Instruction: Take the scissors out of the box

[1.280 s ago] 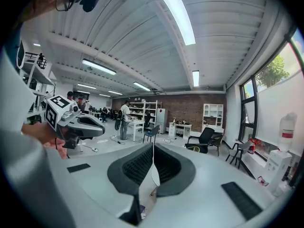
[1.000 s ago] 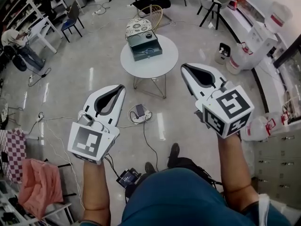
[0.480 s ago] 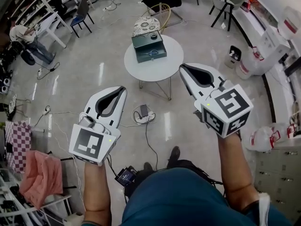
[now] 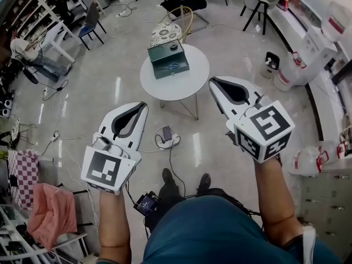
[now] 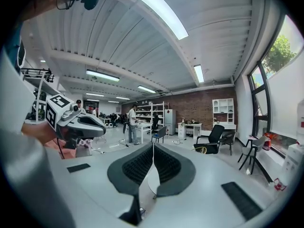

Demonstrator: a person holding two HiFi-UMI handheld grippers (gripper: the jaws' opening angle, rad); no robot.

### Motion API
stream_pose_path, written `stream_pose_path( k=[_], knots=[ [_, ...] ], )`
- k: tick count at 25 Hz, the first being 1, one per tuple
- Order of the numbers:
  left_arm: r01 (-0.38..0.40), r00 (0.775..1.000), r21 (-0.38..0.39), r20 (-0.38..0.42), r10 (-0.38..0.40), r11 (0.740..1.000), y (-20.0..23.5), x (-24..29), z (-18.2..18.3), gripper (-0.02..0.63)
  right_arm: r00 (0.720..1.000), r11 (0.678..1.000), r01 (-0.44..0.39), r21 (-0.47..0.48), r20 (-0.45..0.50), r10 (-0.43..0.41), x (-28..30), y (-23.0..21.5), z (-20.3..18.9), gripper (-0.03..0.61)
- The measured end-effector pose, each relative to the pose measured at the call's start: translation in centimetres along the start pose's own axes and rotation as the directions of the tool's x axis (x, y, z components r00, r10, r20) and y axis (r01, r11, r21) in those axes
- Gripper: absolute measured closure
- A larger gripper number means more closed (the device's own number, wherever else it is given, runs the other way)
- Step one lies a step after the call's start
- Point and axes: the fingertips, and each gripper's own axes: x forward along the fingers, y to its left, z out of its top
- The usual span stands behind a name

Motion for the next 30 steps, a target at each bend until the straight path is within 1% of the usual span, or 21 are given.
stream_pose_path(
  k=[6, 9, 14, 22, 30],
  knots=[
    [0.042, 0.999, -0.001, 0.027, -0.042, 0.999, 0.8, 1.5, -0.7, 0.594, 0.999, 0.999, 0.039, -0.006, -0.020, -0.039, 0.6, -0.4, -0.7, 0.540],
    [0.065, 0.997, -0.002, 0.040, -0.065, 0.998, 2.1, 2.0, -1.4, 0.594, 0.998, 0.998, 0.064, -0.010, -0.028, -0.064, 1.7, -0.4, -0.7, 0.541],
    [0.125, 0.989, -0.004, 0.080, -0.124, 0.992, 5.1, 3.3, -1.6, 0.594, 0.990, 0.991, 0.129, -0.022, -0.047, -0.130, 3.8, -0.4, 0.4, 0.540],
    [0.191, 0.975, 0.005, 0.113, -0.190, 0.982, 11.1, 4.7, -2.6, 0.594, 0.979, 0.980, 0.195, -0.027, -0.056, -0.197, 8.8, 0.6, 2.0, 0.540],
    [0.235, 0.963, 0.012, 0.129, -0.235, 0.972, 16.1, 6.1, -4.1, 0.594, 0.966, 0.969, 0.247, -0.026, -0.069, -0.248, 13.2, 0.8, 2.8, 0.540]
  ],
)
